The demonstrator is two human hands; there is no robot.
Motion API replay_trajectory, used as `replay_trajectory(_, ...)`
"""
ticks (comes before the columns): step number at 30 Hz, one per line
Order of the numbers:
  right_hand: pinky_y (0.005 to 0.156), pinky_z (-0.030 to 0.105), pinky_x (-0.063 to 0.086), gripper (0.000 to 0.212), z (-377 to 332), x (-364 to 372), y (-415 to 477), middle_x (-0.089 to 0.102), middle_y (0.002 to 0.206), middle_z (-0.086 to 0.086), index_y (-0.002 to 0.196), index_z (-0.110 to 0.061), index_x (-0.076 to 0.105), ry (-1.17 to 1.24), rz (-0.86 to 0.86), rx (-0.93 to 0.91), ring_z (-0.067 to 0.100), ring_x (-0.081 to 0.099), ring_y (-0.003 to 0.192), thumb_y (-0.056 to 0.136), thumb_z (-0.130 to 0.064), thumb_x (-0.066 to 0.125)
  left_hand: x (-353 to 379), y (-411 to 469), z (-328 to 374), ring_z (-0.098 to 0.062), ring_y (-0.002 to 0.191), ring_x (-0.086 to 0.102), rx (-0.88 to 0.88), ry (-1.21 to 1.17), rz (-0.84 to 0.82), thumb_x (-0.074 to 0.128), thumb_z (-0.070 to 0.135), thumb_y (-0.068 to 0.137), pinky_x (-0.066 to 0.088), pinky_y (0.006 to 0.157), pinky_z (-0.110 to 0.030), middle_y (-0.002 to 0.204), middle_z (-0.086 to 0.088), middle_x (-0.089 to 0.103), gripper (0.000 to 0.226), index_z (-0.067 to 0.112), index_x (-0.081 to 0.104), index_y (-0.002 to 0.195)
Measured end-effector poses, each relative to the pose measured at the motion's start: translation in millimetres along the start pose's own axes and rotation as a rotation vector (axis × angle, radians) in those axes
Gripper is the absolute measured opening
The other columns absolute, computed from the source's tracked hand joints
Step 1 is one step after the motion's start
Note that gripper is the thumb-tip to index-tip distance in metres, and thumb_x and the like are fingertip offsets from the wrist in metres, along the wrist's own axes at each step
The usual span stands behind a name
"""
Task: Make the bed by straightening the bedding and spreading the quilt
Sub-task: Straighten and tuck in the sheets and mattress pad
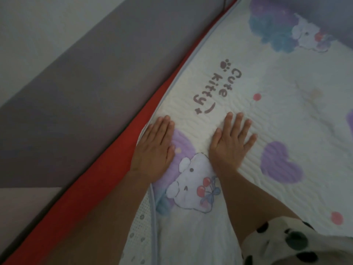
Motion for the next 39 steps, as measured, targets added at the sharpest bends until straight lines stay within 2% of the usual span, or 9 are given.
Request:
replay_trajectory(5, 0.116, 0.057, 0.000, 0.060, -3.0, -2.2, -2.3, 0.003, 0.162, 0.000, 0.154, -0.027, 0.008, 0.022, 0.022, -0.015, 0.026, -0.003, 0.149, 0.097, -0.043, 0.021, 4.8, -26.2, -0.7, -0.027, 0.145, 0.019, 0.014, 0.025, 0.017, 0.024, 0.030, 0.096, 0.016, 0.118, -0.038, 0.156, -0.016, 0.020, 0.061, 0.000, 0.020, 0.149)
replay_trajectory(12, 0.117, 0.054, -0.005, 0.061, -2.3, -6.5, 1.9, 0.001, 0.162, -0.001, 0.154, -0.029, 0.007, 0.007, 0.046, -0.028, 0.024, -0.006, 0.148, 0.096, -0.045, 0.018, 13.0, -22.2, -3.2, -0.028, 0.144, 0.022, 0.035, -0.001, 0.145, 0.028, 0.025, 0.094, 0.016, 0.119, -0.038, 0.155, -0.018, 0.025, 0.060, -0.002, 0.026, 0.147)
replay_trajectory(20, 0.117, 0.052, -0.008, 0.060, -4.4, -7.6, -12.6, -0.003, 0.162, 0.001, 0.154, -0.022, 0.002, -0.004, -0.030, -0.100, 0.021, -0.008, 0.148, 0.100, -0.041, 0.018, 21.9, -23.4, -5.9, -0.027, 0.145, 0.020, 0.029, -0.009, 0.135, 0.023, 0.028, 0.092, 0.018, 0.119, -0.039, 0.156, -0.016, 0.022, 0.063, 0.000, 0.022, 0.149)
replay_trajectory(23, 0.119, 0.049, -0.005, 0.058, -9.9, -6.2, -42.1, -0.001, 0.162, 0.002, 0.154, -0.019, 0.005, 0.018, -0.069, -0.114, 0.021, -0.006, 0.149, 0.101, -0.038, 0.019, 21.5, -23.6, -5.6, -0.026, 0.145, 0.020, 0.018, 0.000, 0.141, 0.020, 0.029, 0.092, 0.016, 0.119, -0.038, 0.156, -0.016, 0.022, 0.064, 0.000, 0.022, 0.149)
replay_trajectory(27, 0.118, 0.048, 0.003, 0.059, -25.6, -10.0, -126.8, 0.006, 0.161, 0.004, 0.153, -0.019, 0.013, 0.071, -0.082, -0.163, 0.025, 0.002, 0.149, 0.098, -0.040, 0.016, 22.0, -23.1, -7.4, -0.027, 0.144, 0.022, 0.027, -0.002, 0.139, 0.019, 0.028, 0.091, 0.014, 0.120, -0.037, 0.155, -0.017, 0.024, 0.064, -0.001, 0.023, 0.148)
replay_trajectory(30, 0.118, 0.047, -0.003, 0.062, -28.8, -5.7, -211.9, 0.002, 0.162, 0.002, 0.154, -0.025, 0.010, 0.052, -0.100, -0.214, 0.022, -0.004, 0.149, 0.095, -0.045, 0.010, 20.1, -25.3, -7.2, -0.029, 0.143, 0.026, 0.038, -0.014, 0.168, 0.020, 0.027, 0.091, 0.015, 0.119, -0.038, 0.153, -0.019, 0.028, 0.063, -0.002, 0.026, 0.146)
replay_trajectory(32, 0.117, 0.049, -0.007, 0.060, -23.8, 2.6, -249.8, -0.003, 0.161, -0.002, 0.154, -0.029, 0.007, 0.019, -0.096, -0.222, 0.021, -0.009, 0.148, 0.096, -0.045, 0.012, 19.5, -29.0, -6.8, -0.030, 0.142, 0.027, 0.035, -0.017, 0.177, 0.020, 0.027, 0.092, 0.016, 0.118, -0.039, 0.153, -0.019, 0.029, 0.062, -0.002, 0.025, 0.147)
replay_trajectory(39, 0.117, 0.056, -0.001, 0.059, -21.3, 15.0, -252.2, -0.003, 0.162, -0.001, 0.153, -0.031, 0.006, -0.047, -0.029, -0.229, 0.021, -0.010, 0.148, 0.098, -0.045, 0.021, 18.6, -31.4, -5.2, -0.030, 0.145, 0.019, 0.026, -0.042, 0.105, 0.011, 0.029, 0.090, 0.009, 0.118, -0.038, 0.156, -0.018, 0.019, 0.066, 0.000, 0.017, 0.149)
Point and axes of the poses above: each hand's wrist, its own y-axis towards the middle knuckle, its own x-axis out of the palm, z = x × y, the point moved 9 cm from there along y, towards the middle knuckle
